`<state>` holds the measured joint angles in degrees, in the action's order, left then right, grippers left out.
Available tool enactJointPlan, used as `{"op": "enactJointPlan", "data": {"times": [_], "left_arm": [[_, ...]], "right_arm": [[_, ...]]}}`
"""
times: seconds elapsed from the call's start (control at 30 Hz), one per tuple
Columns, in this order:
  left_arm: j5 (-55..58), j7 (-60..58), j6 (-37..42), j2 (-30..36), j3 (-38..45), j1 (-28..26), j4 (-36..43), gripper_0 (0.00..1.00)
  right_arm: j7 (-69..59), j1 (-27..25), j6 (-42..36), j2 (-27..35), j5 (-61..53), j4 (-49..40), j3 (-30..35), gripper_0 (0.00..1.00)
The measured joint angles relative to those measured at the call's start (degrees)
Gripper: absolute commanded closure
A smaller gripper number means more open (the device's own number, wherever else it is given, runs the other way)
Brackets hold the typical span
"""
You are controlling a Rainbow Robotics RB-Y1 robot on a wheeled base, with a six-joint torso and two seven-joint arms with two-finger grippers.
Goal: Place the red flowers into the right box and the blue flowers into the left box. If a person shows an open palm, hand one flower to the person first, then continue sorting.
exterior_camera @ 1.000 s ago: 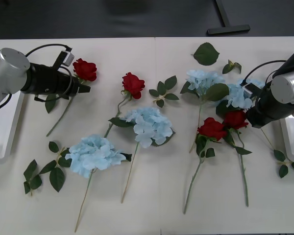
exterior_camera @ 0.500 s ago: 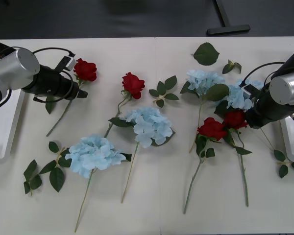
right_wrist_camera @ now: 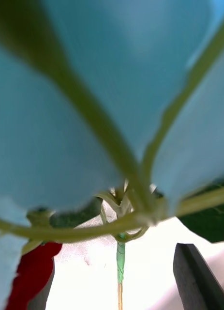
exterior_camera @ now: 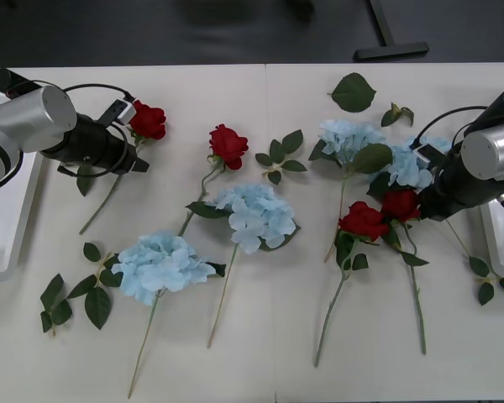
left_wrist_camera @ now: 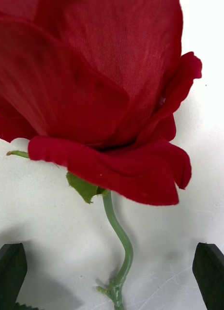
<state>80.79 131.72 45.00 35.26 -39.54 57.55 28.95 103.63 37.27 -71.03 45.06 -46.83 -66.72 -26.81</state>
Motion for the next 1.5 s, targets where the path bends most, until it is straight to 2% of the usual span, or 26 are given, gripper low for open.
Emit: {"op": "enactJointPlan", "data": {"times": [0.03,0.07,0.2,0.23,0.3,0.37,0.4,0.47,0.53,0.67,0.9,1.03,1.13,1.27,1.37,1.5], "left_arm": [[-0.1,0.0,0.0,0.0,0.0,0.0,0.0,0.0],[-0.4,0.0,0.0,-0.1,0.0,0.0,0.0,0.0],[-1.9,0.0,0.0,-0.4,0.0,0.1,0.0,0.0],[-2.5,0.0,0.0,-0.5,0.0,0.2,0.0,0.05],[-3.4,0.0,-0.1,-0.6,0.0,0.3,0.0,0.2],[-4.0,0.0,-0.4,-0.7,0.0,0.3,0.0,0.4],[-4.2,0.0,-0.5,-0.7,0.0,0.3,0.0,0.44],[-4.4,0.0,-0.6,-0.7,0.0,0.3,0.0,0.64],[-4.9,0.0,-0.8,-0.8,0.0,0.3,0.0,0.78],[-5.5,0.0,-0.9,-1.0,0.0,0.3,0.0,0.98],[-5.4,0.0,-2.5,-1.1,-1.7,0.5,0.0,1.0],[-5.3,0.0,-2.7,-1.1,-2.9,0.9,0.0,1.0],[-5.3,0.0,-2.7,-1.1,-2.9,1.0,0.0,1.0],[-5.0,0.0,-2.7,-1.1,-2.9,1.0,0.0,1.0],[-3.7,0.0,-2.6,-1.0,-2.9,1.0,0.7,1.0],[-1.2,0.0,-0.3,0.6,-3.0,1.0,4.5,1.0]], "right_arm": [[0.0,0.0,0.1,-0.1,0.1,0.1,0.0,0.86],[0.0,0.0,0.2,-0.3,0.1,0.2,0.0,1.0],[-0.2,0.0,0.4,-0.7,0.2,0.5,0.0,1.0],[-0.2,0.0,0.4,-0.8,0.2,0.6,0.0,1.0],[-0.2,0.0,0.4,-0.8,0.2,0.6,0.0,1.0],[-0.4,0.0,0.4,-0.9,0.2,0.7,0.0,1.0],[-0.7,0.0,0.4,-0.9,0.2,0.7,0.0,1.0],[-2.0,0.0,0.4,-1.0,0.2,0.7,0.0,1.0],[-2.6,0.2,0.3,-1.0,0.2,0.7,0.0,1.0],[-2.6,1.1,0.3,-1.0,1.4,0.7,0.0,1.0],[-2.6,4.9,0.2,-0.8,0.7,1.0,1.3,1.0],[-1.6,6.1,-1.2,-0.3,-5.6,1.0,6.0,1.0],[4.9,6.3,-4.3,-0.3,-10.2,1.0,10.9,1.0],[17.0,6.3,-6.0,-0.3,-23.7,1.0,14.6,1.0],[17.7,6.4,-7.1,-0.3,-36.8,0.9,14.1,1.0],[17.7,7.4,-8.1,-0.3,-46.9,0.8,11.2,1.0]]}}
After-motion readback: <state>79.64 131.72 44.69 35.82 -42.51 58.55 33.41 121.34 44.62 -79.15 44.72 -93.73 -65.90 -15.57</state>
